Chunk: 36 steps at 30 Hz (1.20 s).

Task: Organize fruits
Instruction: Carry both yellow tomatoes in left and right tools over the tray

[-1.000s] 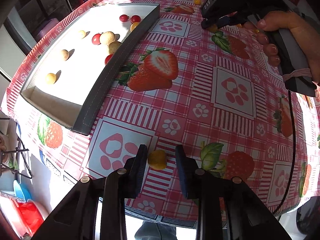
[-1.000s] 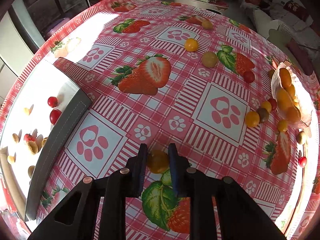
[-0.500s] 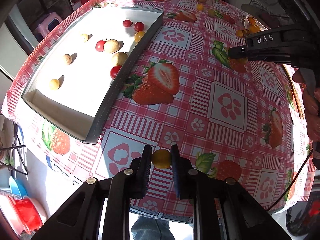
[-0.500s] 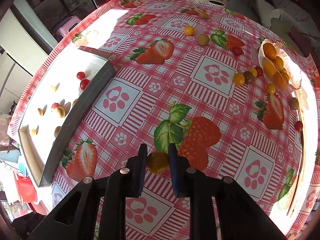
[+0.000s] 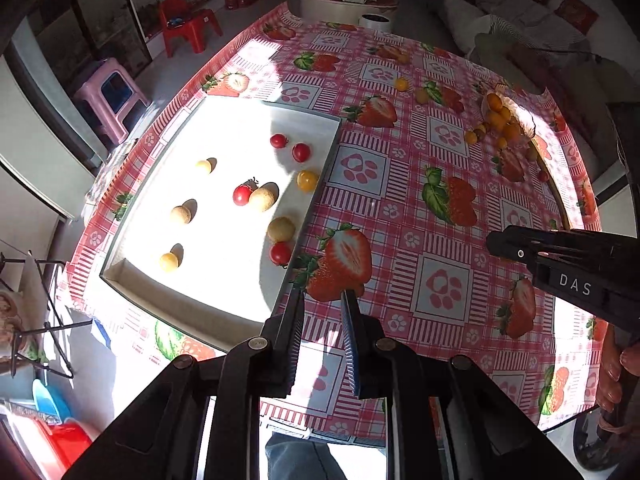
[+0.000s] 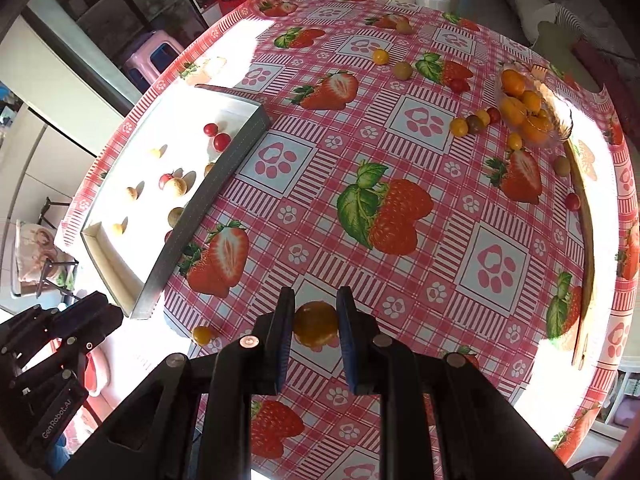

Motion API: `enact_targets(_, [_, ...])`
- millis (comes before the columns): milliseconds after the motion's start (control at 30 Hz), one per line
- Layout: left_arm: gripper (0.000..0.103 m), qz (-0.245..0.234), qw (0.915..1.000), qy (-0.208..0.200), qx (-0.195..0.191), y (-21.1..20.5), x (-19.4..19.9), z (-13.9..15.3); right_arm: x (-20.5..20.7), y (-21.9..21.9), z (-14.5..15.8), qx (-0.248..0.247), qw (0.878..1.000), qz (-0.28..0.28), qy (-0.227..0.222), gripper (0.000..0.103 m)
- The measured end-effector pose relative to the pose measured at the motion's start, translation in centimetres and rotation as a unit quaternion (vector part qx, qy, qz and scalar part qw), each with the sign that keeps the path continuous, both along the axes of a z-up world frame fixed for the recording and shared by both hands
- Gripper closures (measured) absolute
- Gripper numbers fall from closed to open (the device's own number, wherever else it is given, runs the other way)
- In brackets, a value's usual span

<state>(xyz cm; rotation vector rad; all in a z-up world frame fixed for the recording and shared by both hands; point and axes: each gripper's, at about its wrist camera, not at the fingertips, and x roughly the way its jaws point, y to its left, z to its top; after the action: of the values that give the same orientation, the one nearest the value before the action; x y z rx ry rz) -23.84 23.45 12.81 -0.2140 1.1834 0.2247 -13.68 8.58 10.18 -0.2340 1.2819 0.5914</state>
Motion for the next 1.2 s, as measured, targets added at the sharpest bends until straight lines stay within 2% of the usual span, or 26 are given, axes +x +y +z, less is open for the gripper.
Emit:
enact_targets(100, [0.082,-0.025,0.9996,0.010,-0.002,1.0,0.6,-0.2,-0.1,-0.1,0.7,0.003,1.000,-0.016,-0.007,0.080])
enact_targets(167, [0.082,-0.064,0.9979,0.013,0.006,0.7,0.8,-1.0,0.0,-0.3,0.6,0.004,0.999,-0.035,-0.007,0.080])
enact_targets(267, [0.080,-0.130,0.9908,0.037,-0.005,-0.6,1.3,-3.0,-0.1,-0.6,-0.1,-0.004,0.998,-0.062,-0.004,0.079])
enact_targets(300, [0.075,-0.149,0.9877,0.045,-0.008,-1.2,1.3,-3.6,-0.3,-0.8,-0.5,-0.009,0.997,-0.075,0.000,0.079])
enact_targets(367, [0.039,-0.179,0.9827,0.046,-0.014,-2.6,1.0,-4.6,-0.7,-1.2,-1.3,-0.017,0.995,-0.101,0.016,0.079])
enact_targets(400, [0.035,-0.194,0.9800,0.041,-0.013,-3.4,0.8,-4.9,-1.0,-1.5,-1.7,-0.020,0.993,-0.112,0.024,0.079])
enact_targets(500, [0.035,-0.232,0.9712,0.051,-0.018,-5.2,1.0,-6.3,-2.0,-2.1,-2.8,-0.032,0.989,-0.138,0.042,0.079])
enact_targets(633, [0.035,-0.237,0.9685,0.072,-0.029,-5.8,2.0,-8.5,-3.0,-2.9,-4.1,-0.040,0.983,-0.167,0.064,0.080])
enact_targets(767, [0.037,-0.229,0.9691,0.087,-0.027,-5.8,2.5,-10.2,-3.5,-3.5,-4.5,-0.043,0.980,-0.179,0.073,0.080])
enact_targets(800, [0.041,-0.226,0.9696,0.091,-0.028,-5.8,2.5,-10.5,-3.5,-3.6,-4.6,-0.044,0.980,-0.180,0.074,0.080])
enact_targets(867, [0.058,-0.220,0.9692,0.106,-0.027,-5.8,2.4,-11.2,-3.5,-3.7,-4.6,-0.044,0.980,-0.181,0.074,0.080])
enact_targets(933, [0.063,-0.222,0.9695,0.103,-0.014,-6.1,2.0,-11.3,-3.4,-3.9,-4.6,-0.044,0.980,-0.180,0.073,0.080])
enact_targets(1000, [0.075,-0.228,0.9685,0.101,-0.004,-6.3,1.6,-11.3,-3.4,-3.9,-4.5,-0.044,0.980,-0.179,0.071,0.080])
enact_targets(1033, [0.083,-0.228,0.9683,0.100,-0.010,-6.3,1.6,-11.2,-3.3,-3.9,-4.4,-0.043,0.980,-0.179,0.071,0.080])
enact_targets(1200, [0.083,-0.188,0.9725,0.108,-0.086,-4.4,1.8,-10.5,-3.3,-4.0,-3.9,-0.037,0.981,-0.180,0.066,0.080])
